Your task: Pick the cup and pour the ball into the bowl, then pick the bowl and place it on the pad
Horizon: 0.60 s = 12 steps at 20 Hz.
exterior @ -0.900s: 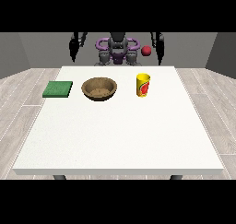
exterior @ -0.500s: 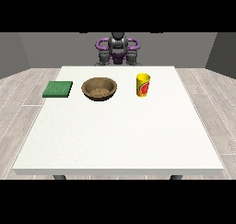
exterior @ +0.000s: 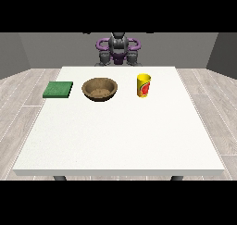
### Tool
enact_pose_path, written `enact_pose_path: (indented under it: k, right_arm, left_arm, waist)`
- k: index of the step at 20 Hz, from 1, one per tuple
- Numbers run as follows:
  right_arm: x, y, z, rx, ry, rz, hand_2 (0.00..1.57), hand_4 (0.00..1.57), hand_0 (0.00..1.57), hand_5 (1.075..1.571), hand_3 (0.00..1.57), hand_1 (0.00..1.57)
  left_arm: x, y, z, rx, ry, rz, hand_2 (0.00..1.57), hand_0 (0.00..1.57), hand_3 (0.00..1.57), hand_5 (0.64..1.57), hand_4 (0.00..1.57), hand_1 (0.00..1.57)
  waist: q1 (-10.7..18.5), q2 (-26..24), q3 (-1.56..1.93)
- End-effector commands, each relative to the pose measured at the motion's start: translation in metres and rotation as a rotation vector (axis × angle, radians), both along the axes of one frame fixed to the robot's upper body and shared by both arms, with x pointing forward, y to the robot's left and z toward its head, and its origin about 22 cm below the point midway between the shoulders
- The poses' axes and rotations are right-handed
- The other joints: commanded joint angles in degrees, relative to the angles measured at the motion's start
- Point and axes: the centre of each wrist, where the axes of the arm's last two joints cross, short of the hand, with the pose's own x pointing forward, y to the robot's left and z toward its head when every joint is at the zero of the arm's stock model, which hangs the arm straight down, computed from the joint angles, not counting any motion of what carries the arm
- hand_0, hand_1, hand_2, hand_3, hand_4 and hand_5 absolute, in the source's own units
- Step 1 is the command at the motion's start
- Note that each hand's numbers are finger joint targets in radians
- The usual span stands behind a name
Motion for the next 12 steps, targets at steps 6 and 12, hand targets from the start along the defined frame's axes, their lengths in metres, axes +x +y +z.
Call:
enact_pose_path:
  k: [6,12]
  right_arm:
    - [0.038,0.023,0.066,-0.098,-0.313,0.035,0.0,0.0,0.0,1.57,0.0,0.0]
    - [0.039,0.01,0.083,-0.063,-0.507,0.088,0.0,0.0,0.0,1.568,0.0,0.0]
  left_arm:
    - [0.036,-0.007,0.055,0.051,-0.325,-0.037,0.0,0.0,0.0,1.512,0.0,0.0]
    - [0.072,0.036,0.081,0.155,-0.549,0.078,0.0,0.0,0.0,1.483,0.0,0.0]
  waist:
    - [-2.95,21.97,0.06]
    - [-8.59,36.56,0.05]
